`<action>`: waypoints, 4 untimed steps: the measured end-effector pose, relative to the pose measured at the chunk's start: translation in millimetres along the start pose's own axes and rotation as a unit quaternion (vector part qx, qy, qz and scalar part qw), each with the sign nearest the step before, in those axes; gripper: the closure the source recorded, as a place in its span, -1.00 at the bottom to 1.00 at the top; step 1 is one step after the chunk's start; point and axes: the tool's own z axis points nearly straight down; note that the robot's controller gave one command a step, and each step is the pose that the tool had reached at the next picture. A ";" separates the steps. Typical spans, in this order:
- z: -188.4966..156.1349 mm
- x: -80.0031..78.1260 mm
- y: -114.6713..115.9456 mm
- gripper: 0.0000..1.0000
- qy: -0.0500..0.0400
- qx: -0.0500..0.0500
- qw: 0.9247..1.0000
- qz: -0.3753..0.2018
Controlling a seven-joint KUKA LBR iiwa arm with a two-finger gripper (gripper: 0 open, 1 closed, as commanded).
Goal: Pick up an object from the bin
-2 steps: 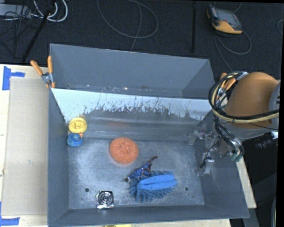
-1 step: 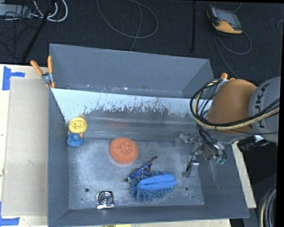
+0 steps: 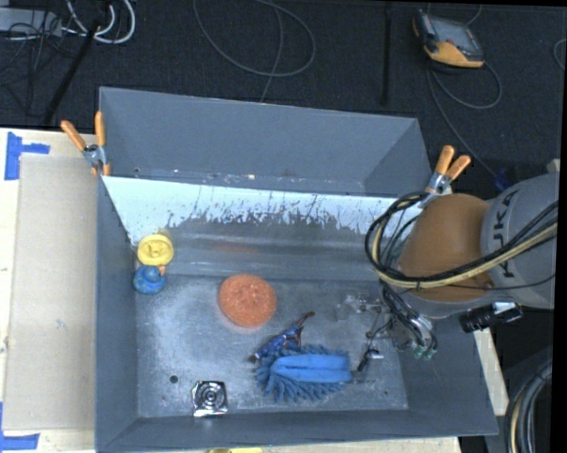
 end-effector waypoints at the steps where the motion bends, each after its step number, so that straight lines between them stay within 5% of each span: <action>1: 3.6 8.6 21.9 -1.00 0.000 0.003 1.000 -0.020; 2: 12.2 32.1 60.1 -1.00 0.000 0.002 0.996 -0.088; 3: 13.0 38.8 73.9 -1.00 -0.002 0.002 0.994 -0.111; 4: 13.7 8.1 98.8 -1.00 -0.001 0.003 0.979 -0.205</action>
Offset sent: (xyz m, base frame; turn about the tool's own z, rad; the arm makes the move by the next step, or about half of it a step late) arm -0.0368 0.0631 -0.0128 -0.1793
